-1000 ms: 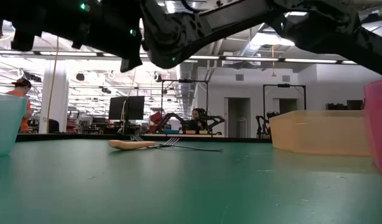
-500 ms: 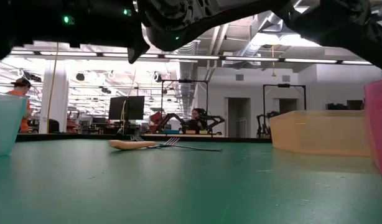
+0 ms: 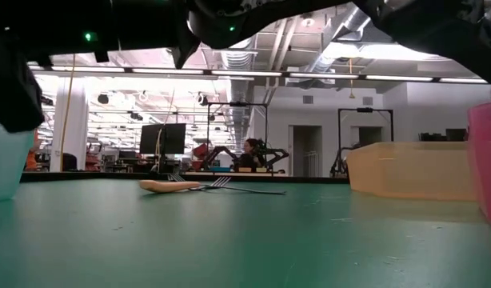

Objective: Sort silverware by color (type)
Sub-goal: Put the yellow fork into the blue bin

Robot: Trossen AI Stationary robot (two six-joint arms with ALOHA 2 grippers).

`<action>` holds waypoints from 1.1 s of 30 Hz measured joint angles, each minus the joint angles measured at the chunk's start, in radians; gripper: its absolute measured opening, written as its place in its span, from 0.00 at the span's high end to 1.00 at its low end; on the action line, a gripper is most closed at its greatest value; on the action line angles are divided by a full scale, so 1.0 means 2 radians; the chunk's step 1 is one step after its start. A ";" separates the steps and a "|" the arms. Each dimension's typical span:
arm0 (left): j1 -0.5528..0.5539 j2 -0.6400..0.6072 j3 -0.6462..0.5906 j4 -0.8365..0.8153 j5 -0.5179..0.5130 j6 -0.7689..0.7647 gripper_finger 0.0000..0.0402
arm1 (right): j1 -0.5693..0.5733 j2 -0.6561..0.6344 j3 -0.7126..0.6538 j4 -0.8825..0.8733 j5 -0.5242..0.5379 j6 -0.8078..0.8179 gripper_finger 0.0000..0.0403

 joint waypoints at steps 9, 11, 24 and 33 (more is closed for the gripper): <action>0.000 0.000 0.000 0.000 0.000 0.000 0.52 | 0.020 0.000 0.000 -0.025 -0.001 -0.145 0.81; 0.000 0.000 0.000 0.000 0.000 0.000 0.52 | 0.020 0.001 0.000 -0.020 -0.001 -0.162 0.81; 0.000 0.001 0.000 0.000 -0.002 0.000 0.52 | 0.016 0.007 0.000 0.033 0.046 -0.198 0.81; 0.000 0.001 -0.001 -0.014 -0.014 -0.005 0.52 | 0.028 0.037 -0.001 0.046 0.190 -0.237 0.81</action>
